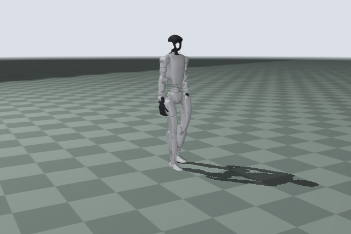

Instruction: Walk run

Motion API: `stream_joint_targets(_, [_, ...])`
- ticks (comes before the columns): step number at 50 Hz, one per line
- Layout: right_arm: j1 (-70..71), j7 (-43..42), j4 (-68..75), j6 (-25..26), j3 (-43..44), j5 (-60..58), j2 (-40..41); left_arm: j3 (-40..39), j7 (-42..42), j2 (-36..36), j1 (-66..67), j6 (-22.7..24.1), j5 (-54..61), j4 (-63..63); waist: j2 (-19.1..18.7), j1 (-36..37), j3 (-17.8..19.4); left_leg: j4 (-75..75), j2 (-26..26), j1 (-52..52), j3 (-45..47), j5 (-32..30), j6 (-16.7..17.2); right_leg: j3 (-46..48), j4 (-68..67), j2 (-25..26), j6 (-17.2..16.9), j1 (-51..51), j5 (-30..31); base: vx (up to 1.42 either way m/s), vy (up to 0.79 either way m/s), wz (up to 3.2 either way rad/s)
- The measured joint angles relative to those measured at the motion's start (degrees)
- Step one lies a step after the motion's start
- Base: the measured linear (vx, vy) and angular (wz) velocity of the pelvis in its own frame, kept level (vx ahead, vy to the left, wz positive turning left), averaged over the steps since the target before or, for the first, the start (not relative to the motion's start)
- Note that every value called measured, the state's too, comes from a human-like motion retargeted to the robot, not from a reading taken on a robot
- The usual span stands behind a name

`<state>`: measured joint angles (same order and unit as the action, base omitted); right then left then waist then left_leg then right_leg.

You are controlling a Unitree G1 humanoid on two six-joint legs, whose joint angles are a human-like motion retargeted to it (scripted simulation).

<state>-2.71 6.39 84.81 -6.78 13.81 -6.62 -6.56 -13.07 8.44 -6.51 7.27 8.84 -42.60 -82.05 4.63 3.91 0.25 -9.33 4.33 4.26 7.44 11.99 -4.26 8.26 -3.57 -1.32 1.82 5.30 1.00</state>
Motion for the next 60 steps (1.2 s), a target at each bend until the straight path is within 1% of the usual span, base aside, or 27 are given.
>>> stream_joint_targets(5, [0.86,0.05,-1.18,-1.36,-1.94,1.74,-0.21,-0.81,-1.09,0.36,1.43,-1.67,-0.55,-2.57,0.83,-0.21,0.85,-4.33,1.24,-3.74,-3.43,-0.16,-0.53,3.86,0.39,-1.46,1.42,-0.51,-1.80,0.03,-0.07,0.76])
stream_joint_targets(8, [0.22,-2.51,-1.74,-2.37,-2.96,1.78,0.16,-0.68,-1.87,0.29,1.61,-1.88,-0.85,-2.10,0.58,0.27,1.12,-3.73,1.51,-4.70,-6.20,-1.20,-0.50,7.37,1.11,-1.92,1.73,-1.13,-2.55,0.00,0.02,1.12])
stream_joint_targets(10, [-0.42,-6.05,-1.97,-2.82,-3.94,1.83,0.28,-0.47,-2.23,0.36,1.05,-1.87,-1.23,-1.25,0.51,0.91,1.39,-3.71,2.07,-6.10,-9.06,-2.58,0.26,8.60,1.18,-2.51,1.79,-0.94,-3.03,-0.03,0.11,1.40])
stream_joint_targets(12, [-1.43,-8.29,-2.83,-3.97,-5.25,1.05,-0.25,0.21,-2.25,0.41,-0.14,-1.45,-1.19,0.01,0.25,1.62,1.80,-3.86,2.22,-7.87,-10.53,-3.21,3.31,11.72,1.04,-3.36,1.93,-0.47,-3.59,-0.14,0.15,1.73])
stream_joint_targets(14, [-2.30,-8.69,-3.61,-5.21,-6.04,-0.22,-0.76,1.14,-2.19,0.54,-1.43,-0.85,-0.75,1.46,0.14,1.54,1.99,-4.19,1.20,-9.28,-5.52,-2.37,4.83,16.00,1.03,-4.58,1.92,-0.30,-4.30,-0.16,0.16,2.16])
stream_joint_targets(18, [-2.88,-6.40,-3.06,-5.45,-5.25,-1.33,-1.53,3.08,-2.13,1.12,-2.88,0.58,0.48,4.20,-0.24,0.71,1.43,-6.53,-1.75,-10.11,12.50,0.16,4.01,25.03,1.44,-6.95,1.01,-1.20,-5.86,-0.13,0.20,2.22])
stream_joint_targets(20, [-3.16,-5.68,-2.33,-5.17,-4.61,-0.48,-1.86,3.75,-2.15,1.57,-3.00,0.97,0.79,4.92,-0.94,0.43,0.84,-7.69,-2.05,-9.79,17.27,-0.65,3.78,29.32,1.86,-7.30,0.36,-2.45,-6.63,-0.06,0.29,1.83])
stream_joint_targets(22, [-3.48,-5.75,-1.77,-4.94,-4.02,0.48,-2.32,4.05,-1.68,1.87,-2.77,1.22,0.60,5.34,-2.07,0.79,0.09,-6.85,-1.63,-9.28,18.09,-0.34,2.91,32.66,2.14,-6.85,-0.32,-3.90,-7.35,0.03,0.36,1.41])
stream_joint_targets(24, [-4.11,-6.24,-1.61,-4.89,-3.10,0.74,-2.75,4.31,-1.16,2.13,-2.27,1.41,0.01,5.57,-3.38,1.94,-0.78,-4.46,-0.84,-8.89,16.12,0.56,0.70,35.19,2.07,-6.12,-1.15,-5.42,-8.22,0.11,0.32,1.07])
stream_joint_targets(25, [-4.39,-6.48,-1.55,-4.89,-2.49,0.75,-3.04,4.47,-0.79,2.23,-2.11,1.46,-0.38,5.61,-4.08,2.74,-1.17,-4.11,-0.32,-9.08,13.41,0.98,0.31,36.26,1.94,-5.76,-1.54,-6.22,-8.69,0.11,0.28,0.74])
stream_joint_targets(28, [-4.47,-7.39,-1.34,-4.77,-1.25,1.00,-3.29,4.06,-0.61,2.29,-2.72,0.96,-1.12,5.21,-4.87,6.68,-0.77,-4.88,0.08,-10.89,11.35,-0.15,0.00,37.00,-2.87,-7.62,-2.53,-6.63,-10.67,-0.05,0.38,0.62])
stream_joint_targets(30, [-4.02,-7.91,-1.48,-4.90,-0.01,2.14,-3.19,4.21,-0.35,2.20,-3.84,0.88,-0.96,5.21,-6.33,7.99,-0.11,-3.61,0.34,-10.64,7.21,-1.03,0.26,34.25,-11.13,-9.11,-2.31,-4.12,-12.33,-0.16,0.23,1.46])
stream_joint_targets(32, [-3.85,-7.96,-1.77,-5.58,0.29,3.28,-3.52,4.04,0.49,1.94,-4.35,1.28,-0.24,5.59,-6.66,8.21,-0.20,-1.97,1.67,-10.81,2.64,-2.37,0.46,23.29,-22.78,-10.56,-1.32,2.43,-13.85,-0.04,0.19,1.98])
stream_joint_targets(35, [-4.08,-8.20,-2.01,-5.82,0.34,2.76,-3.17,3.35,0.92,0.74,-4.26,1.20,0.96,6.08,-6.21,6.32,-1.27,-1.48,4.47,-12.52,-4.66,-4.28,0.43,4.74,-31.77,-5.83,-6.82,10.20,-14.68,0.00,0.11,2.47])
stream_joint_targets(37, [-4.33,-7.98,-2.13,-5.61,0.59,3.11,-2.53,3.14,-0.27,0.58,-4.67,0.81,1.43,6.26,-6.57,5.81,-0.92,-2.36,5.46,-13.29,-9.72,-5.01,1.06,-1.53,-31.24,-3.81,-9.16,10.91,-14.53,-0.07,0.04,2.69])
stream_joint_targets(38, [-4.45,-7.67,-2.14,-5.64,0.63,3.60,-2.26,3.07,-0.77,0.60,-4.99,0.74,1.77,6.28,-6.81,5.55,-0.65,-2.68,5.81,-13.48,-12.11,-5.41,1.47,-2.94,-30.28,-3.80,-8.25,10.89,-14.89,-0.07,0.00,2.77])
stream_joint_targets(40, [-4.85,-7.06,-2.04,-5.87,0.18,4.39,-1.94,2.77,-0.93,0.62,-5.25,1.01,2.46,6.42,-7.23,5.27,-0.41,-2.74,6.18,-13.49,-15.75,-6.02,2.35,-6.40,-26.22,-2.64,-4.74,10.05,-15.62,-0.02,-0.04,2.78])
stream_joint_targets(41, [-5.00,-6.77,-1.99,-5.85,-0.20,4.29,-1.79,2.56,-0.47,0.53,-5.21,1.21,2.77,6.66,-7.20,4.86,-0.35,-2.75,6.66,-13.58,-17.97,-6.39,3.07,-9.43,-23.24,-1.22,-4.18,9.16,-15.06,0.01,-0.07,2.88])
stream_joint_targets(43, [-5.43,-6.36,-1.96,-5.78,-0.82,3.71,-1.46,2.47,0.28,0.41,-4.92,1.59,3.17,7.24,-6.85,4.01,-0.15,-2.78,8.01,-13.80,-22.71,-7.25,4.90,-17.57,-17.26,2.00,-3.75,7.12,-11.02,0.01,-0.09,2.95])
stream_joint_targets(44, [-5.58,-6.14,-1.96,-5.70,-1.14,3.35,-1.27,2.45,0.66,0.19,-4.80,1.85,3.29,7.56,-6.79,4.42,-0.12,-2.77,8.10,-14.00,-24.38,-7.50,5.99,-18.26,-15.51,2.47,-2.95,6.19,-9.83,0.00,-0.09,2.58])
stream_joint_targets(45, [-5.68,-5.89,-1.94,-5.60,-1.49,3.01,-1.08,2.39,1.07,-0.11,-4.73,2.14,3.39,7.89,-6.82,5.25,-0.14,-2.75,7.86,-14.25,-25.65,-7.64,7.10,-17.00,-14.37,2.34,-1.77,5.33,-9.40,-0.02,-0.09,2.82])
stream_joint_targets(47, [-5.55,-5.09,-1.31,-5.32,-1.05,3.37,-1.20,3.00,1.81,-0.43,-5.07,2.97,2.89,7.99,-5.84,5.09,0.04,-3.04,9.94,-15.12,-29.25,-8.73,7.62,-2.17,-13.29,-2.68,1.00,4.72,-9.99,-0.08,-0.06,3.13])
stream_joint_targets(48, [-5.36,-4.77,-0.93,-5.04,-0.90,3.99,-1.39,3.26,2.14,-0.20,-5.12,3.47,2.66,7.93,-5.20,6.51,0.06,-2.95,10.72,-15.77,-28.96,-9.29,7.23,1.04,-11.58,-3.23,2.18,3.54,-10.13,-0.22,-0.03,2.70])
stream_joint_targets(50, [-4.39,-3.12,-0.55,-4.09,-0.27,6.36,-1.94,4.06,2.51,0.63,-5.73,4.41,2.81,7.47,-4.37,8.47,1.11,-3.64,12.41,-17.32,-28.46,-9.76,5.22,0.60,-9.40,-2.89,2.78,2.65,-10.01,-0.37,-0.02,2.51])
stream_joint_targets(52, [-3.19,-0.79,-0.91,-2.87,0.13,9.43,-2.87,4.68,2.20,1.41,-6.33,4.97,3.49,6.57,-4.11,8.87,1.99,-5.44,10.77,-19.69,-18.06,-7.74,2.33,7.21,-8.11,-5.23,2.64,2.04,-10.15,-0.43,0.02,2.61])
stream_joint_targets(54, [-2.34,-0.42,-1.31,-1.98,0.37,11.16,-3.48,4.98,1.94,1.47,-5.93,5.13,3.66,5.18,-4.30,7.74,1.73,-7.20,8.29,-20.04,-7.96,-5.86,1.42,12.57,-7.22,-5.72,3.11,1.34,-10.64,-0.27,0.03,2.68])
stream_joint_targets(60, [-2.73,-6.39,-2.00,-2.97,0.64,10.46,-2.08,2.58,-0.43,0.07,-0.82,3.02,0.01,-0.38,-5.39,4.90,-2.54,-8.65,5.23,-14.63,4.07,-4.55,1.03,24.93,-7.08,-5.79,2.08,-1.98,-12.58,0.07,0.05,1.97])
